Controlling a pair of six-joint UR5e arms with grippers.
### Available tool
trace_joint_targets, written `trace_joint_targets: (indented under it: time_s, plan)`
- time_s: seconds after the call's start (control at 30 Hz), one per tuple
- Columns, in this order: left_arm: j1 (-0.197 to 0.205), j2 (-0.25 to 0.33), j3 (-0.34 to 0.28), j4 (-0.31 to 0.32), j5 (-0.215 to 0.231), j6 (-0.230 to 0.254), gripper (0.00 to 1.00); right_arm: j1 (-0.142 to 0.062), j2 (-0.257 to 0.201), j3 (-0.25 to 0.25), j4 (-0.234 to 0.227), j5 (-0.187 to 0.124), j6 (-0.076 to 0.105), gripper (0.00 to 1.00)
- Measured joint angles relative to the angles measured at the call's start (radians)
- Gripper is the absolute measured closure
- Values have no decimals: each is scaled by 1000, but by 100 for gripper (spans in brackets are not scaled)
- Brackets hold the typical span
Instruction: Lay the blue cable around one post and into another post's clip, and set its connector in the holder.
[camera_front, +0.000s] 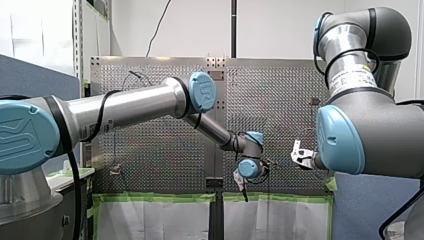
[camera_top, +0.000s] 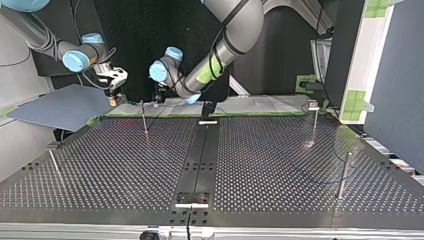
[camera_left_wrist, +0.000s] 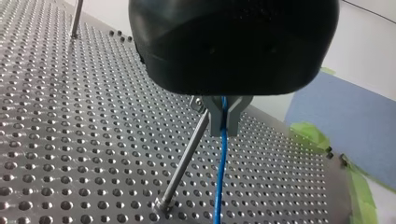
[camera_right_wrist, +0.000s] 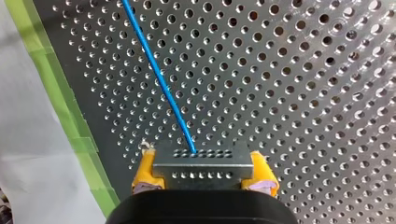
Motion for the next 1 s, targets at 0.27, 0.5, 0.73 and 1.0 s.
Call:
trace_joint_targets:
  time_s: [0.27, 0.5, 0.73, 1.0]
  plan:
    - [-1, 1, 2, 14, 30, -3, 71, 8, 1, -2, 3, -14, -5, 100]
    - [-8, 2, 1, 12, 44, -4, 16, 9, 1, -2, 7, -15, -8, 100]
    - [-13, 7, -14, 4, 45, -2, 7, 9, 1, -2, 8, -16, -11, 100]
    - [-7, 65, -82, 24, 49, 19, 7, 6, 0, -4, 14, -17, -21, 100]
